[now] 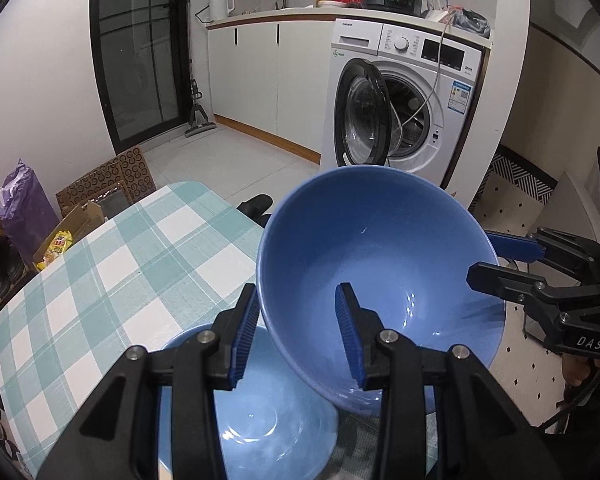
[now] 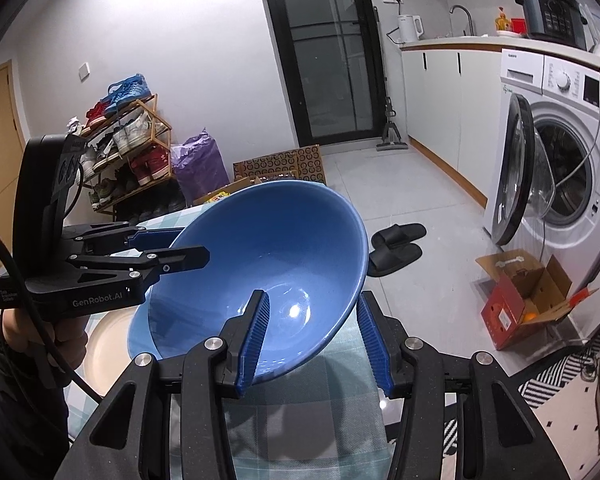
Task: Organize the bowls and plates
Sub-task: 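Lower the held bowl onto the stacked blue bowls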
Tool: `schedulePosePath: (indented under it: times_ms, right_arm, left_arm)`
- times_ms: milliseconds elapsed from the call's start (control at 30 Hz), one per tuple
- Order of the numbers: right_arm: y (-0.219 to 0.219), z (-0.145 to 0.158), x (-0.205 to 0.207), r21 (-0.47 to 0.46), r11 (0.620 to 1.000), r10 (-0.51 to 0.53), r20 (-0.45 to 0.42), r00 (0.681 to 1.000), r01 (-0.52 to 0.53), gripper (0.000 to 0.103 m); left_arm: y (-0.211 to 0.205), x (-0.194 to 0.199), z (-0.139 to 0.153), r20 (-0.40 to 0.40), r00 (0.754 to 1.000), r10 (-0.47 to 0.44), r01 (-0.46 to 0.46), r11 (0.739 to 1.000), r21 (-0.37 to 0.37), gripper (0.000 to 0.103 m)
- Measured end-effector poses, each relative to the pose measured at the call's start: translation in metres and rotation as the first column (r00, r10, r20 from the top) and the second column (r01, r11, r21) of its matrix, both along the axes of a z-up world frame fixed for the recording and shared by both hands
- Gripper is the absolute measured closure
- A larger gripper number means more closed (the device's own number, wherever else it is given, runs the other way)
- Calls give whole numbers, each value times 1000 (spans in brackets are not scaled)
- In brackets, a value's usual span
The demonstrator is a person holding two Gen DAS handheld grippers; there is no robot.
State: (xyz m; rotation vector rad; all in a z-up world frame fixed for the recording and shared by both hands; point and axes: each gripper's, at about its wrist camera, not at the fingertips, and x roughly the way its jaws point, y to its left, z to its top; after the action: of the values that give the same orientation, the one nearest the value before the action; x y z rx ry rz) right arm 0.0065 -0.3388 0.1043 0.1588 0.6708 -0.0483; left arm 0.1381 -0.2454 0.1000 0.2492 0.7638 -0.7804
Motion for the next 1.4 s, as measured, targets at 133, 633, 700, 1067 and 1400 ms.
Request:
schedulePosePath:
  times_ms: [133,633,700,1067,1400]
  right_arm:
    - [8,5,2,-13,1000,14,10,1000,-14,56]
    - [39,21,16,-45,995,92,30,995,-90,56]
    - [45,22,20,-47,994,104,29,994,-102,56]
    - [69,20,42,-47,985,169,18,985,-168,56]
    - [91,6,63,-28,977,211,-9,977,-211,56]
  left_arm:
    - [9,-2,4,9,1000,15,-15,1000,-10,65]
    - [48,-3,14,30,995,96,-95,995,-39,65]
    - [54,-2,15,33,994,107,-106,994,-37,65]
    - [82,-1,11,26,985,172,-171,984,-39,65]
    - [101,2,-2,0,976,217,-217,976,-22,65]
